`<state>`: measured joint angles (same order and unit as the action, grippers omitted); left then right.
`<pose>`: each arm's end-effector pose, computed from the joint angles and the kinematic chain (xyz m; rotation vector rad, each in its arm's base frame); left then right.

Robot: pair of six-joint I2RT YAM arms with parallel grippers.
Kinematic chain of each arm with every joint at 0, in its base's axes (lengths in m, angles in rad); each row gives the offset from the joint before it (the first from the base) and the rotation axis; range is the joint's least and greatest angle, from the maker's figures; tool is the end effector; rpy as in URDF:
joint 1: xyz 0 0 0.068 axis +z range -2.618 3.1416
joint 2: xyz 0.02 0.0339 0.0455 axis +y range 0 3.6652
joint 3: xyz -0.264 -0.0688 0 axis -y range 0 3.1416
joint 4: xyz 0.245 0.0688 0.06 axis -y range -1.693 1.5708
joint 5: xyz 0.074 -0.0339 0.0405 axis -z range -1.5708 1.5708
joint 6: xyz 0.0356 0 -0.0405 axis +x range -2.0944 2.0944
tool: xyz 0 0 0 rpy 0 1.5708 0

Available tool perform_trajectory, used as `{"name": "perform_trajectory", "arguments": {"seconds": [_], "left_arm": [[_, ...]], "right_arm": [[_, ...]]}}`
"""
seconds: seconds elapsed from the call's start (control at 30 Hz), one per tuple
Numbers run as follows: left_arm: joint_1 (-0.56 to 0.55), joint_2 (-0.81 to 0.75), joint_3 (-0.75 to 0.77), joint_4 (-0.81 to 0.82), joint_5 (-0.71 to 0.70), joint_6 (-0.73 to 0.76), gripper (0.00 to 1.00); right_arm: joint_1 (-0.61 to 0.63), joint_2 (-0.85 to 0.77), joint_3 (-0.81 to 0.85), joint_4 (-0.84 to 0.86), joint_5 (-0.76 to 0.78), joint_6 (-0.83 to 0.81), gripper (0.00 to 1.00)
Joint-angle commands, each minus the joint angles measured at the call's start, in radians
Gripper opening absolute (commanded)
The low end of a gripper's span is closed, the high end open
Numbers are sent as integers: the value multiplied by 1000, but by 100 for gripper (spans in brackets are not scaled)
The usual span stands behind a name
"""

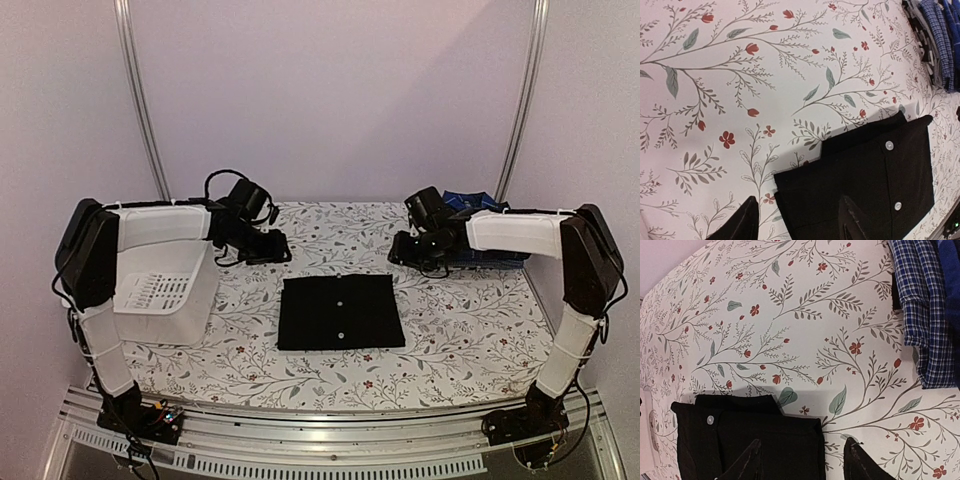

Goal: Fold and stack the long sleeve shirts
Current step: Fold the 2/3-rectangle-folded shirt at the center of the board, then adjust the square-folded shirt at the center of the board.

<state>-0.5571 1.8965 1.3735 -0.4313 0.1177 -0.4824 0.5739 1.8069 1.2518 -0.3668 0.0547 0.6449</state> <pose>0.3457 -0.2203 0.2040 0.1464 2.6064 -0.5462 0.3267 0.2089 0.2048 0.1137 2.5430 0.4329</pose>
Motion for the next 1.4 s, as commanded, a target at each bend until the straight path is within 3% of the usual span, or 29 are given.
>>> {"name": "perform_trajectory", "arguments": {"seconds": [0.0,0.23,0.53,0.9,1.2,1.37], "left_arm": [[8,-56,17,-31,5,6,54],[-49,-157,-117,-4,46,-42,52],[-153,-215,-258,42,69,-104,48],[-217,-212,-324,81,98,-139,46],[-246,-203,-338,137,156,-150,44],[-269,-171,-304,157,168,-152,43]], "right_arm": [[48,-15,70,-64,55,-37,55],[197,73,204,-132,103,-60,54],[242,306,387,-163,58,-95,37],[222,510,500,-213,83,-90,40],[220,413,487,-239,101,-85,46],[190,338,447,-228,109,-83,42]]}}
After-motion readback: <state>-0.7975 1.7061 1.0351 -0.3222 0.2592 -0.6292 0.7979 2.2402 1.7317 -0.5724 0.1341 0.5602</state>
